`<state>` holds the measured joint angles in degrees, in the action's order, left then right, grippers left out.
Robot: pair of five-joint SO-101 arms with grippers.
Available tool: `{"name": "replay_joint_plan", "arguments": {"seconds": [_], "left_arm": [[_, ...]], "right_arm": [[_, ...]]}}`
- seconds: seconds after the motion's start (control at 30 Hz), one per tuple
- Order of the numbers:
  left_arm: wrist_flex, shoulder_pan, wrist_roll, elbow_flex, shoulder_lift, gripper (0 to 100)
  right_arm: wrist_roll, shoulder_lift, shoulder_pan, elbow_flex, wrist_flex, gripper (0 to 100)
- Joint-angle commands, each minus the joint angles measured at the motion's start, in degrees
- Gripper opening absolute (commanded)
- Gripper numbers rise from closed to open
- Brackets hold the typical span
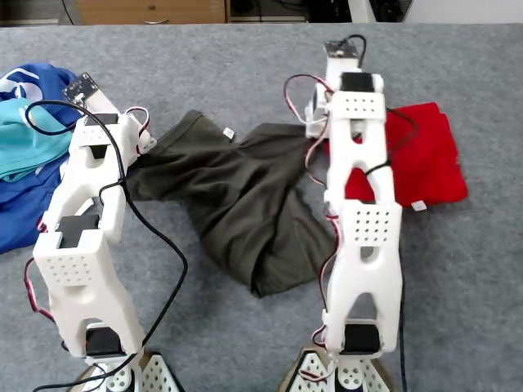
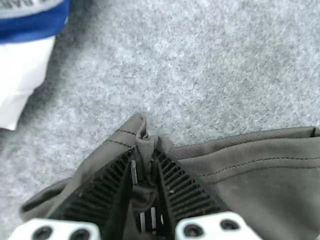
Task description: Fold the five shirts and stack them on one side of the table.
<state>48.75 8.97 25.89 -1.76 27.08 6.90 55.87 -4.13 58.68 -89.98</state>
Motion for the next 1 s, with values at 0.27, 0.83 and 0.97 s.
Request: {"name": "replay_joint_plan", "arguments": {"seconds": [0.27, 0.83, 0.97], "left_arm": [[-0.2, 1.1, -0.6, -0.3, -2.4, 2], [-0.4, 0.8, -0.6, -0.4, -2.3, 2], [-0.4, 0.8, -0.6, -0.4, -2.3, 2]], "right_arm": [[0.4, -4.3, -1.5, 21.0, -12.4, 0.1], [-2.6, -12.6, -0.1, 19.6, -12.5, 0.1], [-2.6, -16.3, 1.1, 16.9, -12.5, 0.1]]}}
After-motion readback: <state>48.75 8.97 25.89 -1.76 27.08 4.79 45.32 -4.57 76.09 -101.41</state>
